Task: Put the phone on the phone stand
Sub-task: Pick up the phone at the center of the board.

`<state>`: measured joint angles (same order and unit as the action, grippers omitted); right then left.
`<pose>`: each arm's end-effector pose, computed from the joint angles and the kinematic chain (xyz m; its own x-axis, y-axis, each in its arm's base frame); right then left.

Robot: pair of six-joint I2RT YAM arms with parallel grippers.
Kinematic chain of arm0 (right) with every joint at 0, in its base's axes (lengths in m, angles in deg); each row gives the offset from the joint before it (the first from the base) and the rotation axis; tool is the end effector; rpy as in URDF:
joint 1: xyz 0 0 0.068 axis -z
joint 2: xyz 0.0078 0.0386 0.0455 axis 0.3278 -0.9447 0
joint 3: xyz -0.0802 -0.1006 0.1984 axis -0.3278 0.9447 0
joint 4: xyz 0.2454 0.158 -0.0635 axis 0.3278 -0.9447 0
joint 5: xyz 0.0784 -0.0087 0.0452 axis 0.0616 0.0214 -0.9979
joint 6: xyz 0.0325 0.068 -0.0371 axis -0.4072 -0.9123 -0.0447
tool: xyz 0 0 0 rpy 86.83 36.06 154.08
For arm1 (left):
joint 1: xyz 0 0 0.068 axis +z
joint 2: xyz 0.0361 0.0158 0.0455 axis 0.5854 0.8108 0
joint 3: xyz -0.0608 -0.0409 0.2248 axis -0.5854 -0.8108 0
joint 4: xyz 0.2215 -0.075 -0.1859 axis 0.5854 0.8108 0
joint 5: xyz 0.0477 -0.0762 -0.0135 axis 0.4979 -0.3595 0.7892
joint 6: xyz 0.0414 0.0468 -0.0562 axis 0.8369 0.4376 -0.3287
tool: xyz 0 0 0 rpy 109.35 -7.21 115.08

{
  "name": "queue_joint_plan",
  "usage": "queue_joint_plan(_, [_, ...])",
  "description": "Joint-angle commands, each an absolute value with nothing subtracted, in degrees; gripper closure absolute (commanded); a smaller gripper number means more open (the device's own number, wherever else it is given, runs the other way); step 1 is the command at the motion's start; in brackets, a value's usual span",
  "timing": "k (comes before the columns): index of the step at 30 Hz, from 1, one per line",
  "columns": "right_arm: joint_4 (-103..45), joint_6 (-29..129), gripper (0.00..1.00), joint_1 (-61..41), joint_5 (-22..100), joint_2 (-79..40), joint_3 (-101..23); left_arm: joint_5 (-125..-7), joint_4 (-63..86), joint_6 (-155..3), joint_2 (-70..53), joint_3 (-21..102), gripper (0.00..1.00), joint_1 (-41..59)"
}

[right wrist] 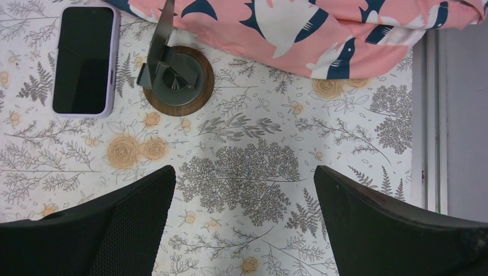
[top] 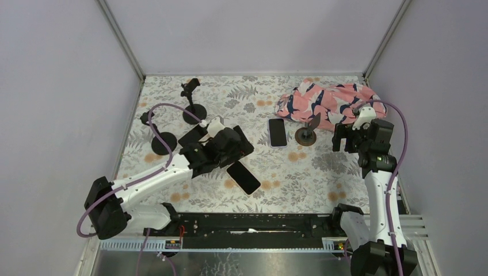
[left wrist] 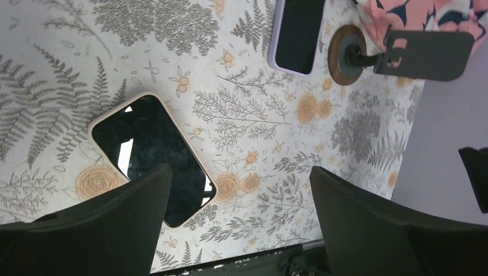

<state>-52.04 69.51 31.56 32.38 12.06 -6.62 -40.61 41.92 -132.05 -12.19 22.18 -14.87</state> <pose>0.2848 -0.0440 0.2436 -0.4700 -0.1177 -0.8748 -0.1099 0.9912 -0.0743 0.2312 -0.2481 0.1977 -0.7353 -0.4987 -0.4590 -0.1866 0.8000 -0.5702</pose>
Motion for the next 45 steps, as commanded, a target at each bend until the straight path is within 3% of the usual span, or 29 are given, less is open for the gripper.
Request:
queue_joint_plan(1, [-49.4, 67.7, 0.00, 32.0, 35.3, 11.8, -6.4, -30.5, 49.1, -140.4, -11.1, 24.1, 0.01, -18.4])
queue_joint_plan(9, [-49.3, 68.0, 0.00, 32.3, 35.0, 11.7, -6.4, -29.5, 60.1, -151.3, -4.1, 25.5, 0.01, -22.6])
queue_joint_plan(27, [-49.5, 68.6, 0.00, 32.2, 34.1, 11.3, -6.7, -33.1, 61.6, -146.2, 17.1, 35.4, 0.01, -23.1])
queue_joint_plan(45, [-49.8, 68.7, 0.00, 32.2, 33.3, 11.2, -6.8, -30.3, 65.9, -153.6, 12.7, 31.4, 0.01, -23.1])
